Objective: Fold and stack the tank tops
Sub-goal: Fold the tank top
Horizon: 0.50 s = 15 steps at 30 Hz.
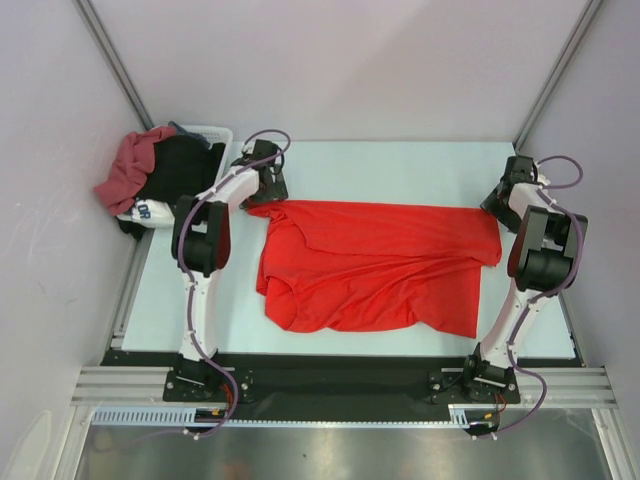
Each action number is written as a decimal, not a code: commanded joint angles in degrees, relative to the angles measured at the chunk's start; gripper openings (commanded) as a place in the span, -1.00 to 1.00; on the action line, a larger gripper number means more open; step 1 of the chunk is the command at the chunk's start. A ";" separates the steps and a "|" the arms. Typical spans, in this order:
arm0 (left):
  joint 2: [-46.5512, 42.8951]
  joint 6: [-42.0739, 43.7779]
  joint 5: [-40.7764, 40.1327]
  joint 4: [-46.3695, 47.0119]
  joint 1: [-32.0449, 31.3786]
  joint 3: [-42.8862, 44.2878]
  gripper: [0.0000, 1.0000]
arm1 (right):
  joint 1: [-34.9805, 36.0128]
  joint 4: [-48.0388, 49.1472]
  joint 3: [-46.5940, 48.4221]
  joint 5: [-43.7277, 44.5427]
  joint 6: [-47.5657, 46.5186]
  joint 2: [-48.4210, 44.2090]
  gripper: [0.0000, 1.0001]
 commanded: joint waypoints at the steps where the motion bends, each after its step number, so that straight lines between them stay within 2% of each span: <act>1: 1.44 -1.58 2.73 -0.38 2.26 3.47 0.92 | 0.33 -0.96 3.55 0.29 0.08 2.85 0.47; 3: 1.71 -1.23 4.22 1.20 2.79 3.21 0.66 | -0.11 -0.35 4.94 -1.27 -0.18 3.91 0.35; 4: 1.97 -0.70 4.92 2.77 3.14 2.95 0.34 | -0.55 -0.34 5.65 -2.16 -0.35 5.22 0.23; 5: 2.24 -0.18 5.01 3.49 3.23 3.03 0.19 | -0.55 -0.34 6.44 -2.95 -0.53 5.93 0.05; 6: 3.02 0.26 5.02 3.58 3.23 3.38 0.08 | -0.64 -0.95 8.36 -4.44 -0.88 6.72 -0.13; 8: 3.91 0.27 5.45 3.06 3.41 5.22 -0.09 | -0.38 -1.66 10.22 -5.33 -0.88 9.00 -0.38; 10: 4.79 -0.17 6.68 3.14 3.67 6.19 -0.13 | -0.37 -2.01 12.24 -7.87 -0.79 10.59 -0.37; 11: 5.05 -0.26 7.29 3.84 3.76 6.28 -0.20 | -0.37 -2.10 12.86 -8.75 -0.71 11.21 -0.44; 12: 5.49 -0.69 8.52 4.11 4.02 6.46 -0.31 | -0.37 -2.01 13.39 -10.67 -0.71 12.78 -0.65; 13: 5.84 -0.79 9.23 4.20 4.28 6.72 -0.42 | -0.37 -2.27 14.09 -11.13 -0.71 13.14 -1.00; 14: 6.11 -1.05 9.84 4.28 4.46 7.33 -0.68 | -0.37 -2.28 15.05 -11.31 -0.62 13.67 -1.00; 15: 6.80 -1.48 10.46 4.28 4.72 7.86 -0.83 | -0.46 -1.67 15.41 -11.74 -0.53 14.37 -1.00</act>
